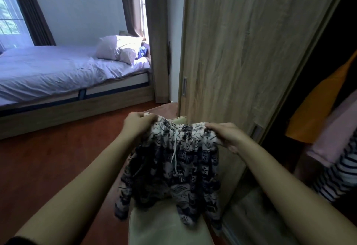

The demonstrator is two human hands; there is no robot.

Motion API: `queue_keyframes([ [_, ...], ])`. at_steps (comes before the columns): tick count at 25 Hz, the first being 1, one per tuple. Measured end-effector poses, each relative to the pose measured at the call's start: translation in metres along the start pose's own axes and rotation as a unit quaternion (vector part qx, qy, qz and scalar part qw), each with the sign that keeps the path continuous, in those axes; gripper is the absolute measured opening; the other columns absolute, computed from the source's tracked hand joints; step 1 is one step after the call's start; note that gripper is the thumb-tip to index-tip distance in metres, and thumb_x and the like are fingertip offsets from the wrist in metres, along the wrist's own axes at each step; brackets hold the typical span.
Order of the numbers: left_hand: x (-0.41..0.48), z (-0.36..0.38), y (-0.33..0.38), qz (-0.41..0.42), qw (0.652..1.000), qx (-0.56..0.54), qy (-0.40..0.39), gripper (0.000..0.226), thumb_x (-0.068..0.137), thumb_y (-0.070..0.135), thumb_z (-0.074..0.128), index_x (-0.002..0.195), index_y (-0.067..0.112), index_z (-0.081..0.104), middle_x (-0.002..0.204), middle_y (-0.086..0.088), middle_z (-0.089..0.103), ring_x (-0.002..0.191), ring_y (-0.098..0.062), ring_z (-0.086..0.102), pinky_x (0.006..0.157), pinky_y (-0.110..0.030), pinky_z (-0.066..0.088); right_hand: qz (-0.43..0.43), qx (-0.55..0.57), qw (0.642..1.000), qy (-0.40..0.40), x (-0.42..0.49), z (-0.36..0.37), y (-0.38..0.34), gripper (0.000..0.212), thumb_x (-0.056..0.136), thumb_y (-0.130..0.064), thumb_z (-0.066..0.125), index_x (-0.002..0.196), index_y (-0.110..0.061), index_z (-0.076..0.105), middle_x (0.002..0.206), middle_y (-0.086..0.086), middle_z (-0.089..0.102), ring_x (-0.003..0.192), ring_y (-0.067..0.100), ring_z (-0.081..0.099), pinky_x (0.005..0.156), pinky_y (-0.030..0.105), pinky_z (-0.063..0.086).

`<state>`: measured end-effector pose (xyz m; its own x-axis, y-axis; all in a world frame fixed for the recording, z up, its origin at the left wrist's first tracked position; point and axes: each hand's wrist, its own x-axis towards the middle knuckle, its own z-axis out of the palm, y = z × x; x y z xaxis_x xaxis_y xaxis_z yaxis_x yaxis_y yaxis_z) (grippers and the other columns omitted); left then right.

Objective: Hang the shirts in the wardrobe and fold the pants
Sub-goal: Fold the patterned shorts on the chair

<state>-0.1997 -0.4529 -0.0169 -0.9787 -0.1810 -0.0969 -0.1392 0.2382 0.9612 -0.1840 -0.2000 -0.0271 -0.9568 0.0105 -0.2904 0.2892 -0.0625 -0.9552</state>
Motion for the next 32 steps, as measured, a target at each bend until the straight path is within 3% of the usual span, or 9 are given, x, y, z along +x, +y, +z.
queue_keyframes([
  [4, -0.033, 0.044, 0.009, 0.080, 0.995, -0.019, -0.048, 0.023, 0.084, 0.022, 0.062, 0.065, 0.009, 0.066, 0.039, 0.007, 0.052, 0.041, -0.010, 0.046, 0.039, -0.019, 0.034, -0.044, 0.021, 0.998, -0.031, -0.010, 0.042, 0.010, 0.016, 0.086, -0.015, 0.065, 0.091, 0.000, 0.069, 0.081, 0.015, 0.067, 0.069, 0.019, 0.059, 0.064, 0.025, 0.053],
  [9, -0.050, 0.043, -0.003, 0.189, 0.969, 0.017, -0.157, 0.033, 0.079, 0.042, 0.067, 0.107, 0.025, 0.069, 0.096, 0.004, 0.074, 0.094, -0.011, 0.068, 0.087, -0.035, 0.054, -0.089, 0.082, 0.991, -0.056, -0.029, 0.054, 0.008, 0.027, 0.094, -0.027, 0.052, 0.081, -0.007, 0.066, 0.071, 0.003, 0.067, 0.059, 0.007, 0.062, 0.058, 0.014, 0.052],
  [15, -0.065, 0.042, -0.003, 0.287, 0.950, 0.116, -0.037, 0.037, 0.075, 0.035, 0.075, 0.110, 0.028, 0.064, 0.090, 0.018, 0.069, 0.086, 0.011, 0.061, 0.076, -0.010, 0.047, -0.092, 0.100, 0.988, -0.069, -0.043, 0.053, 0.007, 0.045, 0.097, -0.040, 0.040, 0.111, -0.003, 0.061, 0.106, 0.009, 0.067, 0.084, 0.011, 0.069, 0.083, 0.024, 0.055],
  [20, -0.070, 0.037, -0.001, 0.252, 0.967, 0.037, -0.023, 0.029, 0.072, 0.029, 0.057, 0.099, 0.024, 0.067, 0.081, 0.011, 0.070, 0.075, -0.002, 0.064, 0.073, -0.026, 0.052, -0.184, -0.018, 0.980, -0.071, -0.050, 0.043, 0.009, 0.021, 0.091, -0.012, 0.052, 0.108, -0.017, 0.063, 0.108, 0.002, 0.065, 0.090, 0.004, 0.065, 0.081, 0.018, 0.052],
  [23, -0.080, 0.029, 0.010, 0.231, 0.965, -0.096, -0.072, 0.021, 0.083, 0.003, 0.048, 0.092, 0.012, 0.064, 0.063, 0.016, 0.063, 0.057, 0.003, 0.053, 0.058, -0.015, 0.044, -0.283, -0.167, 0.943, 0.049, -0.046, 0.025, 0.020, 0.076, 0.065, -0.047, 0.077, 0.128, -0.030, 0.039, 0.123, -0.011, 0.047, 0.106, -0.002, 0.052, 0.085, 0.010, 0.041],
  [26, -0.085, 0.017, 0.018, 0.217, 0.948, -0.169, -0.159, 0.016, 0.080, 0.008, 0.044, 0.085, 0.005, 0.058, 0.066, 0.004, 0.059, 0.064, -0.008, 0.052, 0.059, -0.021, 0.043, -0.247, -0.113, 0.962, -0.039, -0.045, 0.022, 0.032, 0.121, 0.044, -0.070, 0.076, 0.142, -0.029, 0.018, 0.128, -0.015, 0.046, 0.115, -0.006, 0.047, 0.091, 0.009, 0.042],
  [28, -0.081, 0.011, 0.013, 0.221, 0.949, -0.145, -0.172, 0.029, 0.069, 0.020, 0.046, 0.089, 0.002, 0.055, 0.081, -0.008, 0.055, 0.076, -0.019, 0.049, 0.067, -0.030, 0.041, -0.278, -0.113, 0.953, -0.036, -0.048, 0.025, 0.034, 0.087, 0.057, -0.059, 0.075, 0.129, -0.024, 0.042, 0.115, -0.017, 0.058, 0.103, -0.009, 0.057, 0.088, 0.014, 0.046],
  [30, -0.075, 0.003, 0.004, 0.254, 0.953, -0.100, -0.129, 0.033, 0.068, 0.021, 0.046, 0.099, 0.017, 0.057, 0.088, 0.001, 0.058, 0.078, -0.014, 0.050, 0.069, -0.029, 0.042, -0.313, -0.095, 0.945, 0.003, -0.053, 0.028, 0.026, 0.043, 0.066, -0.043, 0.072, 0.103, -0.023, 0.060, 0.095, -0.009, 0.069, 0.088, -0.001, 0.066, 0.079, 0.024, 0.051],
  [32, -0.069, -0.010, -0.003, 0.325, 0.941, -0.002, -0.099, 0.044, 0.066, 0.026, 0.047, 0.108, 0.036, 0.051, 0.092, 0.012, 0.060, 0.072, -0.007, 0.053, 0.069, -0.026, 0.044, -0.340, -0.122, 0.932, 0.013, -0.056, 0.027, 0.019, 0.027, 0.068, -0.042, 0.072, 0.090, -0.028, 0.064, 0.085, -0.007, 0.072, 0.082, 0.006, 0.069, 0.075, 0.026, 0.054],
])
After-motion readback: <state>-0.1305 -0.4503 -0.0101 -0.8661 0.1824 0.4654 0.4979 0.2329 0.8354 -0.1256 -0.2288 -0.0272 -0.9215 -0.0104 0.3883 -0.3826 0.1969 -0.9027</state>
